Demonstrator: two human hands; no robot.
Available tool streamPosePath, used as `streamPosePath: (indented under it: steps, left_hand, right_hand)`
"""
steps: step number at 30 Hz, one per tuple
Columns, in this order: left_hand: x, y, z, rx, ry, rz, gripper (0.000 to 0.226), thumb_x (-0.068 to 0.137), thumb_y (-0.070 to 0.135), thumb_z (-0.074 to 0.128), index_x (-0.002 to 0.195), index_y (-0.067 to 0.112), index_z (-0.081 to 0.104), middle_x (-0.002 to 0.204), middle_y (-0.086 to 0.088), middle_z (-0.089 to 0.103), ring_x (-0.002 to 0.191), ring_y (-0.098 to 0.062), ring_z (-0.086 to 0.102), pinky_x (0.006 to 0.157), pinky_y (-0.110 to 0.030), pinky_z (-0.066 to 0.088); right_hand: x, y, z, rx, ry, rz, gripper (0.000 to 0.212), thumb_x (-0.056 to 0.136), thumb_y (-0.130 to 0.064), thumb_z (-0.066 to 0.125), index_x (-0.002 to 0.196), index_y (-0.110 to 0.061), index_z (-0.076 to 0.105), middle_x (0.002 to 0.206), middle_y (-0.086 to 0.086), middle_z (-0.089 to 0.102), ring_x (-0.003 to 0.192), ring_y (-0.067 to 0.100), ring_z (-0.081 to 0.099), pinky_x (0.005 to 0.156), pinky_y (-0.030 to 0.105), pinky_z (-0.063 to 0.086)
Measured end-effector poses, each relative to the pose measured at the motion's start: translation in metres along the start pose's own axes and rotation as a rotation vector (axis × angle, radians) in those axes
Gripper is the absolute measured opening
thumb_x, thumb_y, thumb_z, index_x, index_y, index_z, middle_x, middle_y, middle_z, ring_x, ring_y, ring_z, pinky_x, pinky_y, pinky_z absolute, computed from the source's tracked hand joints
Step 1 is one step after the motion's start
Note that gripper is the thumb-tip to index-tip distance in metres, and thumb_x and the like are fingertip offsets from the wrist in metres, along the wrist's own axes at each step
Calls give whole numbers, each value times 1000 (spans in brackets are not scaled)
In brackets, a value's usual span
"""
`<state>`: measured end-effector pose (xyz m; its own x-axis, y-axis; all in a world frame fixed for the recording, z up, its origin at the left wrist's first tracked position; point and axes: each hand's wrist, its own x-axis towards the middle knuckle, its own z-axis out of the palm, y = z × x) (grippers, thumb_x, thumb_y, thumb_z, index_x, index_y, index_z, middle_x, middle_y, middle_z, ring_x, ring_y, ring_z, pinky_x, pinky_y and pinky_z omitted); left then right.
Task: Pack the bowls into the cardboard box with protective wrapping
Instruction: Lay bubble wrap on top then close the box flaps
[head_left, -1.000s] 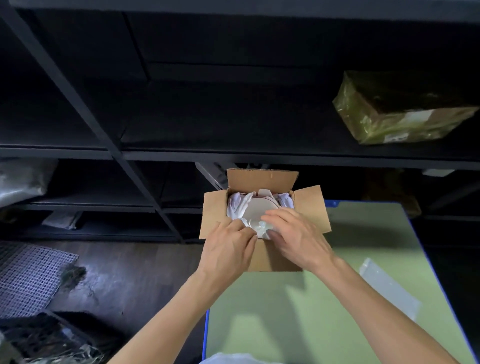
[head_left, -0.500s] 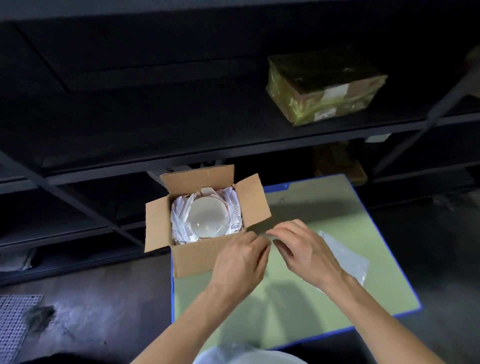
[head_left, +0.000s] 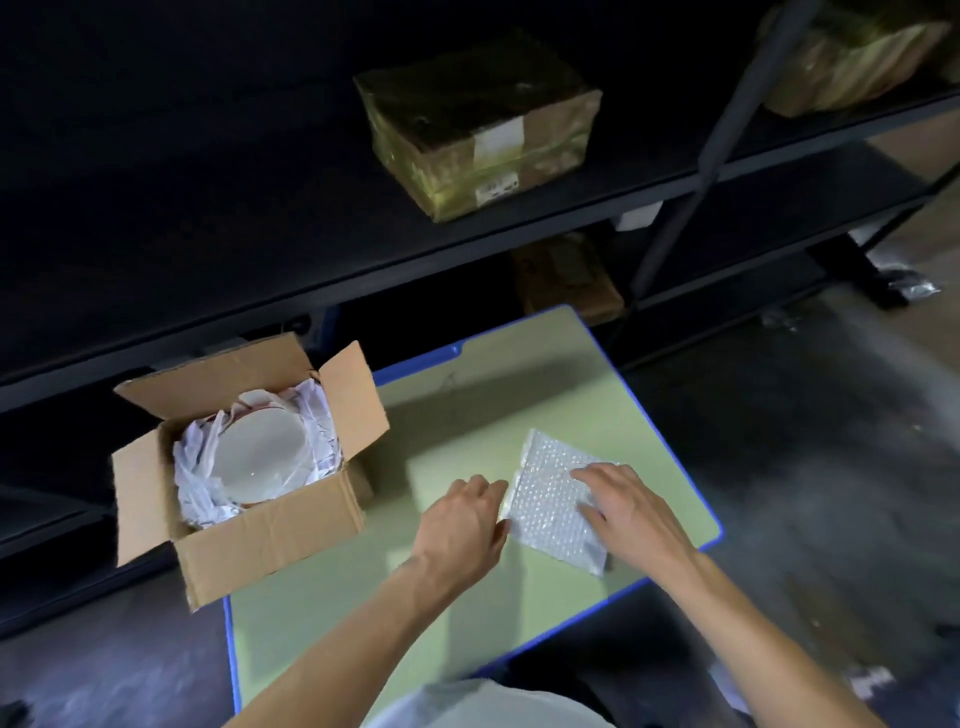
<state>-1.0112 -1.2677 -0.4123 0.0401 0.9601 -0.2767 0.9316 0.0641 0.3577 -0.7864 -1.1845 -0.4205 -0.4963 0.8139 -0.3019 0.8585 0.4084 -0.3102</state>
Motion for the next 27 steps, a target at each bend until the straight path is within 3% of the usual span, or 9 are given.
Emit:
streamPosePath:
  steps: [6, 10, 12, 15, 17, 20, 23, 27]
  left_hand:
    - [29, 14, 20, 32, -74, -50, 45, 96, 37, 54, 136, 20, 42, 124, -2, 54, 110, -23, 52, 81, -35, 48]
    - [35, 19, 36, 16, -138, -88, 60, 94, 37, 60, 143, 19, 31, 130, -2, 48, 114, -23, 50, 84, -35, 48]
    - [33, 20, 43, 11, -143, -100, 63, 93, 38, 63, 143, 19, 29, 129, -2, 47, 112, -22, 50, 84, -34, 48]
    - [27, 17, 52, -8, -123, -131, 67, 92, 37, 65, 144, 19, 27, 128, -1, 45, 111, -21, 49, 84, -33, 48]
    - [20, 14, 55, -40, -113, -171, 65, 91, 34, 66, 142, 20, 29, 127, -1, 43, 108, -21, 48, 82, -33, 48]
    - [12, 8, 59, -88, -95, -223, 55, 89, 24, 65, 134, 20, 34, 124, -1, 43, 103, -21, 47, 77, -33, 49]
    - [4, 3, 60, -129, -74, -263, 51, 89, 21, 64, 132, 20, 36, 122, -1, 43, 104, -22, 47, 76, -34, 50]
    - [-4, -8, 59, -176, -68, -298, 59, 92, 28, 62, 141, 21, 31, 125, -2, 41, 111, -22, 45, 79, -35, 52]
  right_hand:
    - [14, 33, 8, 10, -85, 98, 65, 94, -34, 62, 151, -20, 33, 153, -2, 35, 138, 21, 32, 102, 40, 46]
    - [27, 39, 16, 3, -154, 125, 81, 91, -38, 64, 156, -15, 20, 162, 5, 21, 146, 25, 19, 112, 41, 35]
    - [31, 39, 22, -29, -178, 145, 88, 89, -42, 66, 156, -14, 16, 161, 7, 19, 143, 29, 21, 111, 41, 36]
    - [31, 32, 32, -113, -132, 154, 93, 86, -48, 69, 155, -13, 17, 147, 8, 30, 129, 30, 34, 103, 38, 41]
    - [29, 24, 39, -117, -103, 167, 87, 83, -45, 72, 150, -13, 26, 133, 8, 41, 119, 28, 40, 97, 38, 44]
    - [28, 10, 45, 11, -81, 235, 60, 78, -24, 71, 129, -13, 42, 116, 4, 40, 105, 27, 44, 86, 36, 46]
    - [28, -6, 47, 99, -135, 246, 40, 81, -15, 65, 114, -14, 42, 111, 2, 35, 98, 28, 52, 77, 36, 48]
    - [31, -23, 38, 273, -239, 217, 34, 84, -21, 64, 109, -20, 41, 101, 0, 58, 84, 24, 63, 67, 38, 51]
